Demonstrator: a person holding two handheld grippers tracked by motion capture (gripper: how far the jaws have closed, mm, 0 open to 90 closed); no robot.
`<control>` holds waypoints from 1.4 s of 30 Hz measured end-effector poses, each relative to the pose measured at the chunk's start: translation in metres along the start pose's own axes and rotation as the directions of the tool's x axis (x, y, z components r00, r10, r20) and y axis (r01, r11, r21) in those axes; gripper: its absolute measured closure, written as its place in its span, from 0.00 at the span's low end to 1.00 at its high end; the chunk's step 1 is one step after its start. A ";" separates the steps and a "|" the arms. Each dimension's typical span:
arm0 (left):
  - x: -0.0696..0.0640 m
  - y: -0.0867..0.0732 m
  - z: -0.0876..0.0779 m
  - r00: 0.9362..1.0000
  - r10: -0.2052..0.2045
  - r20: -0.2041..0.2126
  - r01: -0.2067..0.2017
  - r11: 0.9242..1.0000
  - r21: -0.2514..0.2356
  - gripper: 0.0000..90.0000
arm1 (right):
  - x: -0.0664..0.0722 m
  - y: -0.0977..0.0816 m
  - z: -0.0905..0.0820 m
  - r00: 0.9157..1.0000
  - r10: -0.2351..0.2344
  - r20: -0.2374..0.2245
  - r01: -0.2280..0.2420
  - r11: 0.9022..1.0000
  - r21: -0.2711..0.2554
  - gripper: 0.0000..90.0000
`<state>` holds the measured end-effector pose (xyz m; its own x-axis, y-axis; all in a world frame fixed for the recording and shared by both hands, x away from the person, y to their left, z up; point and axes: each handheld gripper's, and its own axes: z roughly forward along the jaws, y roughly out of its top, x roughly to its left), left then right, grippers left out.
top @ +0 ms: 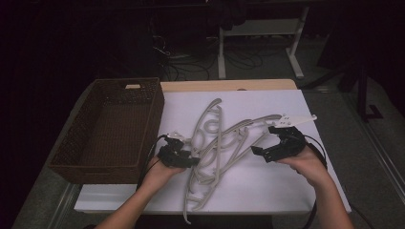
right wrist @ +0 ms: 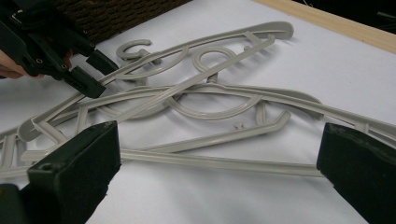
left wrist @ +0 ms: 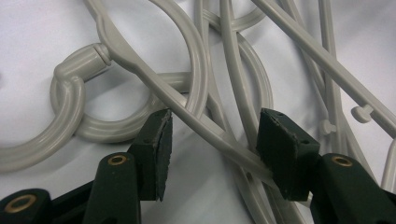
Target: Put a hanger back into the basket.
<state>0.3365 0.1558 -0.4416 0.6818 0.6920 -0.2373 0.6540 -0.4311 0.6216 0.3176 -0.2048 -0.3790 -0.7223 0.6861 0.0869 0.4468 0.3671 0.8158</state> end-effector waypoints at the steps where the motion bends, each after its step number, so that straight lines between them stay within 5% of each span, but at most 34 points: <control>1: 0.000 0.000 0.001 1.000 -0.003 0.003 0.003 1.000 0.003 0.49 | 0.000 0.000 0.000 1.000 0.000 -0.001 0.000 1.000 0.001 0.00; 10: 0.000 0.000 0.010 0.999 0.018 -0.026 -0.017 0.999 0.040 0.51 | 0.001 0.000 0.002 1.000 -0.001 0.005 0.001 1.000 0.005 0.00; 31: 0.005 0.002 0.007 0.998 -0.068 0.000 0.068 0.998 0.007 0.71 | 0.000 -0.001 0.000 1.000 0.001 0.008 -0.001 1.000 0.000 0.00; 42: 0.015 0.006 0.000 0.993 -0.088 -0.084 0.082 0.994 -0.068 0.87 | 0.001 0.000 0.001 1.000 -0.001 0.009 0.001 1.000 -0.003 0.00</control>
<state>0.3510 0.1639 -0.4410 0.5917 0.7733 -0.2278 0.6840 -0.3320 0.6496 0.3173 -0.2036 -0.3800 -0.7181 0.6912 0.0808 0.4446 0.3663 0.8175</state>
